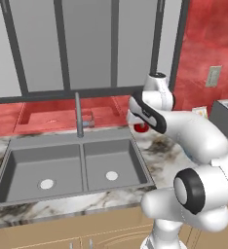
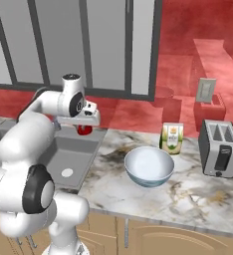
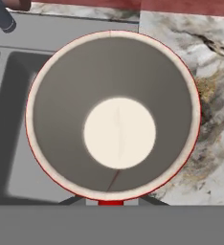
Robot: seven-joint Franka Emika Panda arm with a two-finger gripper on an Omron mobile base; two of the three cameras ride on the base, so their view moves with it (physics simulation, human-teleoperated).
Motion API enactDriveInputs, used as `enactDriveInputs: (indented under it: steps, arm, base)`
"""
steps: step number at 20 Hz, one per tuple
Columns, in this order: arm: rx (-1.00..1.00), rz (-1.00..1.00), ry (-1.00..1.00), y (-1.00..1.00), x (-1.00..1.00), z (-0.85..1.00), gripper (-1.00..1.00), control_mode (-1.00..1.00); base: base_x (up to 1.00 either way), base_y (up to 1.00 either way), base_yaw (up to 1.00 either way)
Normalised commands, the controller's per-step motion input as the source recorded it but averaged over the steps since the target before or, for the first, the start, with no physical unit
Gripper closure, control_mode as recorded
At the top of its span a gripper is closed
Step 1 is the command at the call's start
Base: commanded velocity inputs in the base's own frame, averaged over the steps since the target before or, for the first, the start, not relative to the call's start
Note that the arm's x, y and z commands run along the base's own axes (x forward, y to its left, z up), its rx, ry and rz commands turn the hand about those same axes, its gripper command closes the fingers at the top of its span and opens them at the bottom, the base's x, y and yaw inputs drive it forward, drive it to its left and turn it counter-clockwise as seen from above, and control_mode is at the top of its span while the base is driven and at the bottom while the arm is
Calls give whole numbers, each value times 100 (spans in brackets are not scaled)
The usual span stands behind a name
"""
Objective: Pick the mug and place it in the sink. Pick the bowl and place it in the open cabinet and then close the cabinet.
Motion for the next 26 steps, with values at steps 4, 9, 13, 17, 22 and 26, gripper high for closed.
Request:
enactDriveInputs:
  steps: [4, 9, 13, 17, 22, 26]
  arm:
    - [0, 8, 9, 32, -4, -15, 100, -100]
    - [1, 9, 20, 13, -11, -20, 100, -100]
    - [6, 12, 21, 0, -4, -31, 100, -100]
    - [8, 14, 17, 0, -8, -41, 100, -100]
    - [2, 13, 10, 1, -3, -40, 100, -100]
    - [0, 10, 2, 4, -14, -36, 100, -100]
  base:
    - [0, 0, 0]
    - [0, 0, 0]
    - [0, 0, 0]
    - [0, 0, 0]
    - [0, 0, 0]
    - [0, 0, 0]
